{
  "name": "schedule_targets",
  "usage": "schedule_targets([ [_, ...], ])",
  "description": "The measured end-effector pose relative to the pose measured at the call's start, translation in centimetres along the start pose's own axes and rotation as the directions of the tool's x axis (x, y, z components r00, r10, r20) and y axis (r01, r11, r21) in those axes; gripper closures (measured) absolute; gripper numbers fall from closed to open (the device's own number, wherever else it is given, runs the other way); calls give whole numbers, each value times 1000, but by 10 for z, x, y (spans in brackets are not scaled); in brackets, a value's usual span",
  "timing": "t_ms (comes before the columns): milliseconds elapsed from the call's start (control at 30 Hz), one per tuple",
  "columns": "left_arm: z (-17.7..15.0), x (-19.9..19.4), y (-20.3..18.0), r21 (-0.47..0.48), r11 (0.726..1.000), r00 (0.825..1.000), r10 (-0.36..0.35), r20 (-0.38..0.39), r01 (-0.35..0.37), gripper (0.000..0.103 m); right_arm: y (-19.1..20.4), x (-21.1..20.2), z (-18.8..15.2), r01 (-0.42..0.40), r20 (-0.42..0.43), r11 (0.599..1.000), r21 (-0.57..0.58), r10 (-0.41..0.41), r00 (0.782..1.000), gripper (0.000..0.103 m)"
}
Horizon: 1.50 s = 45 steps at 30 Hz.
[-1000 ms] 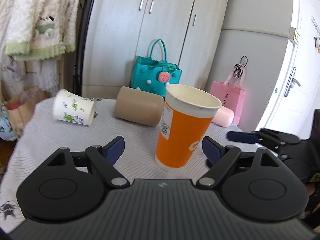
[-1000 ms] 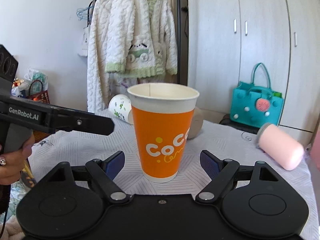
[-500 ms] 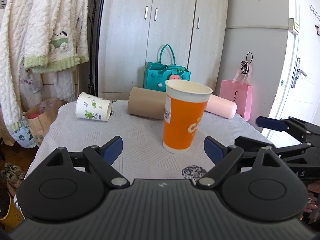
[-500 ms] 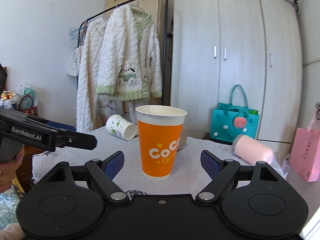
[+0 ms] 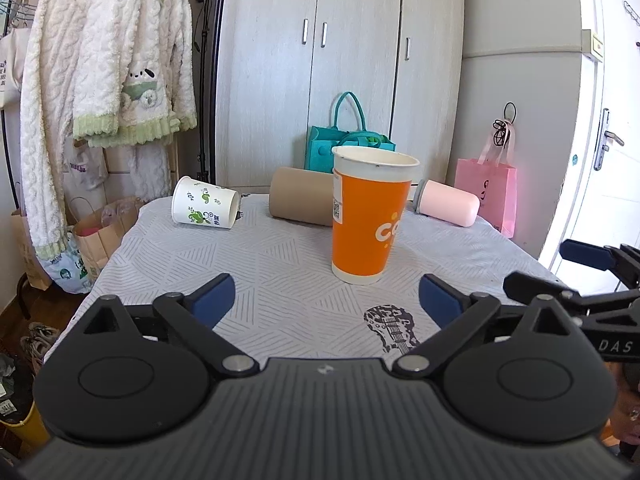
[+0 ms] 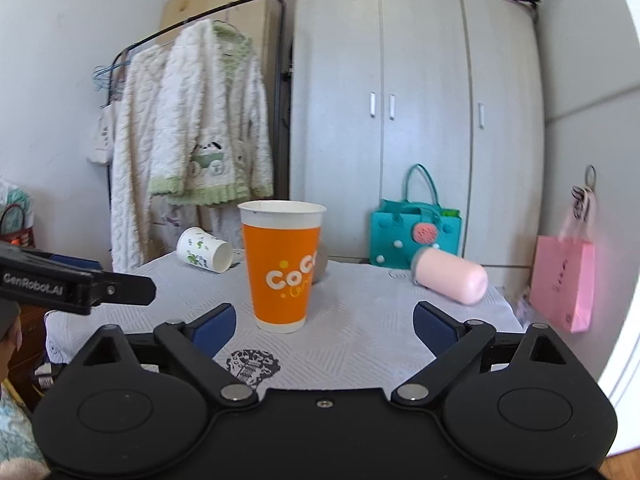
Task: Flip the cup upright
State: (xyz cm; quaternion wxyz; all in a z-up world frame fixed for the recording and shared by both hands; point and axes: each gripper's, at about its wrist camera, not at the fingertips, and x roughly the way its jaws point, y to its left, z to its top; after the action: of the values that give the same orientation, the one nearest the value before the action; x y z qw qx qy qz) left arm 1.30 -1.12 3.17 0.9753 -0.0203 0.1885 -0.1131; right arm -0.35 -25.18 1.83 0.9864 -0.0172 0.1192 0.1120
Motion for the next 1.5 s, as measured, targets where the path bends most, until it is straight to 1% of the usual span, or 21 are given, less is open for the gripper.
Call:
schedule_targets([
  [133, -5, -1, 0, -19, 1000, 1000, 24, 1, -24, 0, 2, 0, -5, 28, 6, 1000, -5, -28, 1000, 0],
  [300, -12, 3, 0, -7, 999, 999, 53, -11, -53, 0, 4, 0, -6, 60, 9, 998, 1, -60, 998, 0],
  [400, -16, 6, 2, -18, 997, 997, 75, -15, -75, 0, 5, -1, -7, 90, 15, 996, 0, -90, 996, 0],
  [500, -21, 9, 5, -41, 993, 994, 107, -25, -108, 0, 6, 1, -9, 128, 8, 992, -2, -128, 992, 0],
  [600, -25, 12, 6, -40, 991, 992, 123, -38, -124, 0, 6, 5, -13, 159, -9, 987, -7, -160, 987, 0],
  [700, -29, 14, 4, -34, 989, 989, 146, -24, -147, 0, 6, 8, -16, 177, -21, 984, -10, -177, 984, 0],
  [1033, -32, 13, 2, -29, 992, 992, 125, 1, -125, 0, 7, 14, -21, 203, -44, 979, 0, -203, 978, 0],
  [1233, -30, 11, 2, -39, 987, 988, 156, -11, -157, 0, 7, 12, -20, 214, -35, 976, 25, -213, 976, 0],
  [1333, -30, 8, 2, -32, 987, 988, 157, 0, -157, 0, 4, 8, -19, 224, -23, 974, 46, -223, 975, 0],
  [1500, -28, 6, 7, -57, 986, 987, 159, 2, -159, 0, 6, 5, -18, 240, -13, 970, 40, -240, 971, 0],
])
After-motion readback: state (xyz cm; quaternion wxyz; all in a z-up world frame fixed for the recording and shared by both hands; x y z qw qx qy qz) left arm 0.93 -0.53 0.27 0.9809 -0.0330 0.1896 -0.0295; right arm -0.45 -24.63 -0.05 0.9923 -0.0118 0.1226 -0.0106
